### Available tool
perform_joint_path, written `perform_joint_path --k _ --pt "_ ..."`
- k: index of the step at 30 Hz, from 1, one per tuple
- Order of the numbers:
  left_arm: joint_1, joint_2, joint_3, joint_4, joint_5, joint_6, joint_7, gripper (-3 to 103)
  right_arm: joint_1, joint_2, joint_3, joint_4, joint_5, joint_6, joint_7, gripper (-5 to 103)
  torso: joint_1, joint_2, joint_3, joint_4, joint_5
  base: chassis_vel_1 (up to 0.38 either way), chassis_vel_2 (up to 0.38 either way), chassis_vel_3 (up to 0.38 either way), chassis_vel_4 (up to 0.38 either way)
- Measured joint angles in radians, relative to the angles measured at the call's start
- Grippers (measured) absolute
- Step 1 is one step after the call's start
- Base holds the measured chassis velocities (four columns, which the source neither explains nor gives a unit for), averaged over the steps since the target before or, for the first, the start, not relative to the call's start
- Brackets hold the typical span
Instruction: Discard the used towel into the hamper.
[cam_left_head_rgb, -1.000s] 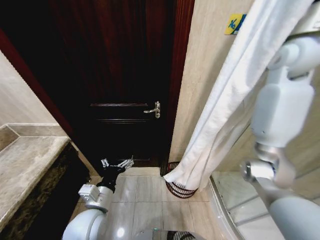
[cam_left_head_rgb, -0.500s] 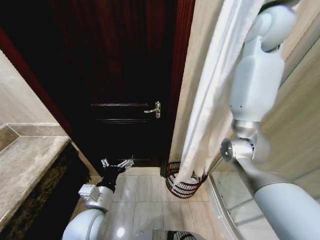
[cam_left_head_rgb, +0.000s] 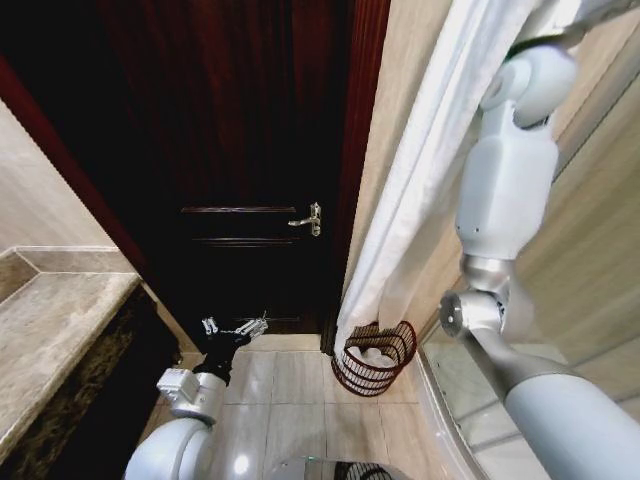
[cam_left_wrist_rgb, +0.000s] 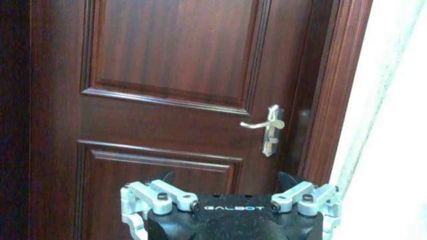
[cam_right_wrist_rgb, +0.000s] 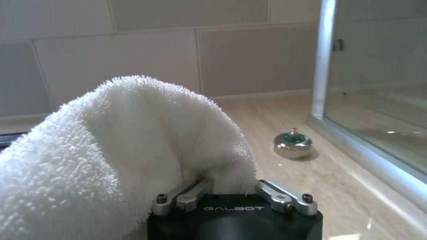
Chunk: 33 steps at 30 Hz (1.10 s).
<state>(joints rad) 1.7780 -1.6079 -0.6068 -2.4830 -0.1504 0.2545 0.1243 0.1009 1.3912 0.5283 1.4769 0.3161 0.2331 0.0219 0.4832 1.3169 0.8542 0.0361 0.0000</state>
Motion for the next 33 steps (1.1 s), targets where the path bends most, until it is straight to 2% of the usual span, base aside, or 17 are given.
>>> perform_joint_path --k 13,20,22,26,33 --pt "0.0 -0.001 0.0 0.0 0.0 0.0 0.0 100 -0.263 -0.059 0.029 0.13 0.035 -0.011 0.008 7 0.0 0.0 0.0 0.0 0.0 0.0 0.0 0.0 0.0" --pt "0.0 0.0 0.0 0.0 0.0 0.0 0.0 100 -0.383 -0.048 0.031 0.187 0.034 -0.006 0.008 7 0.0 0.0 0.0 0.0003 -0.0003 0.0 0.0 0.0 0.0" --pt "0.0 0.0 0.0 0.0 0.0 0.0 0.0 100 -0.474 -0.038 0.033 0.216 0.032 0.004 0.005 7 0.0 0.0 0.0 0.0002 0.0001 0.0 0.0 0.0 0.0" --pt "0.0 -0.001 0.0 0.0 0.0 0.0 0.0 100 -0.548 -0.029 0.042 0.231 0.028 0.016 -0.001 7 0.0 0.0 0.0 0.0001 0.0 0.0 0.0 0.0 0.0" --pt "0.0 0.0 0.0 0.0 0.0 0.0 0.0 100 -0.736 -0.008 0.077 0.258 0.009 0.074 -0.038 7 0.0 0.0 0.0 -0.0001 0.0 0.0 0.0 0.0 0.0"
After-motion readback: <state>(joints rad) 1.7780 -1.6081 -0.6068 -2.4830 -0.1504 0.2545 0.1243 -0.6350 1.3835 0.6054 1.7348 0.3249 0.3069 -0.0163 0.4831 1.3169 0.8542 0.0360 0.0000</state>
